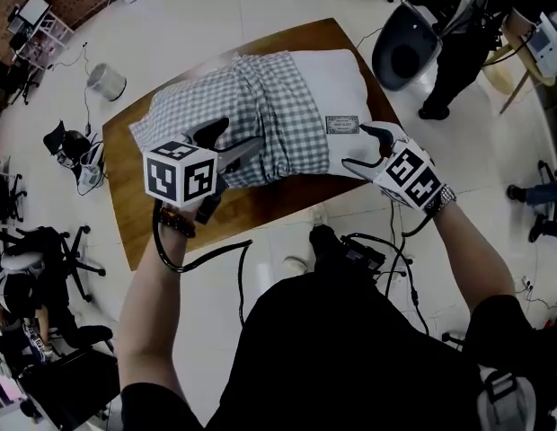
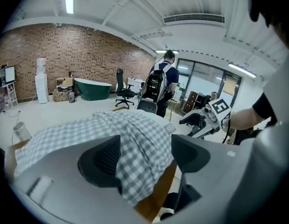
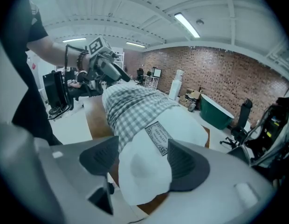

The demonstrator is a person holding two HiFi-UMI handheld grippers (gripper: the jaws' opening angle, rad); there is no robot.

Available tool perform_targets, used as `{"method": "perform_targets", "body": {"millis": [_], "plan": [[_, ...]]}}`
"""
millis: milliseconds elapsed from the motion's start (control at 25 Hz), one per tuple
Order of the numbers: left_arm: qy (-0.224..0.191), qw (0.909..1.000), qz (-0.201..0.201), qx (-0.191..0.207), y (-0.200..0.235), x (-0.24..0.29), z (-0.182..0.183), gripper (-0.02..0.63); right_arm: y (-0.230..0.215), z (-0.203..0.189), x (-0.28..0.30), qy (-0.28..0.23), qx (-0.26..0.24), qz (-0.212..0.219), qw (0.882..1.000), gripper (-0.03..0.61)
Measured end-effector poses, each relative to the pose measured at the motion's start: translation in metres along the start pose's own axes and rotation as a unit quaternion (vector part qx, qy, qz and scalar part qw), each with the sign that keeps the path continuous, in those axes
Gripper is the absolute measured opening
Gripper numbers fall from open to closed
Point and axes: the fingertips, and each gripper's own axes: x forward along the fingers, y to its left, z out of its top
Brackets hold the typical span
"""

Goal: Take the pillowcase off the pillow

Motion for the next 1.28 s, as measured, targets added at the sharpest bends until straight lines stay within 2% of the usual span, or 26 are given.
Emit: {"method": "perform_targets", "body": {"millis": [200, 520, 640, 920, 1080, 1160, 1280], "plan": [[-0.027, 0.9986, 0.019, -0.042, -0.033, 0.012, -0.054, 0.36, 0.006, -0.022, 0.001, 0.001, 0.024, -0.051, 0.998, 0.365], [-0.016, 0.9918, 0.065, -0.109, -0.048, 0.051, -0.136, 0.371, 0.009, -0.063, 0.005, 0.015, 0.052, -0.114, 0.992, 0.377], [-0.01, 0.9875, 0.089, -0.13, -0.039, 0.069, -0.151, 0.373, 0.009, -0.079, 0.009, 0.025, 0.073, -0.122, 0.99, 0.378], [0.012, 0.9806, 0.129, -0.147, -0.022, 0.103, -0.167, 0.364, 0.008, -0.097, 0.03, 0.035, 0.106, -0.131, 0.985, 0.377], [0.02, 0.9789, 0.137, -0.15, -0.007, 0.121, -0.172, 0.326, 0.009, -0.103, 0.045, 0.048, 0.108, -0.125, 0.985, 0.374], [0.024, 0.977, 0.148, -0.152, 0.001, 0.123, -0.176, 0.268, 0.008, -0.105, 0.048, 0.055, 0.101, -0.132, 0.985, 0.361], [0.027, 0.9757, 0.155, -0.153, 0.007, 0.115, -0.175, 0.165, 0.002, -0.107, 0.046, 0.064, 0.101, -0.15, 0.981, 0.22]]}}
